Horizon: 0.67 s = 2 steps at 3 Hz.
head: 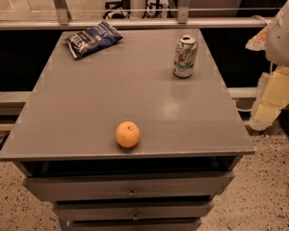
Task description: Knock 7up can over
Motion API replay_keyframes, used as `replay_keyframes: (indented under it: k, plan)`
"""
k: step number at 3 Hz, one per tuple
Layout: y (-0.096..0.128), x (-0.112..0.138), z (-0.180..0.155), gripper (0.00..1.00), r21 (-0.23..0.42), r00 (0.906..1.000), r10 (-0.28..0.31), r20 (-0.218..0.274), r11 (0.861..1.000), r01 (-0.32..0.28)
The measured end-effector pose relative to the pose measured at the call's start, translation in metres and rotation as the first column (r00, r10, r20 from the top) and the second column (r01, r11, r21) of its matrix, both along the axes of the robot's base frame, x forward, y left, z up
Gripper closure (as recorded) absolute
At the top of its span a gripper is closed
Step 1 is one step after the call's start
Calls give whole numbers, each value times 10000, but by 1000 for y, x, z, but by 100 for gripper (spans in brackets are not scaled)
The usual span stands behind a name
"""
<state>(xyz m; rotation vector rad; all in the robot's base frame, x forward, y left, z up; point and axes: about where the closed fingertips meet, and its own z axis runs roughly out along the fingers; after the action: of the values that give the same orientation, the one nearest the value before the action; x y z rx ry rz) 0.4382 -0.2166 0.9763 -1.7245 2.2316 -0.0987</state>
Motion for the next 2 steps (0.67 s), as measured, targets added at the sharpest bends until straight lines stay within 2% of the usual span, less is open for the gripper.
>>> replay_keyframes:
  k: [1,2]
  plan:
    - [-3,6,-2,0,96,9998,-14,173,10000,12]
    - [-24,50,-14,0,599,9956,-469,811,9973,421]
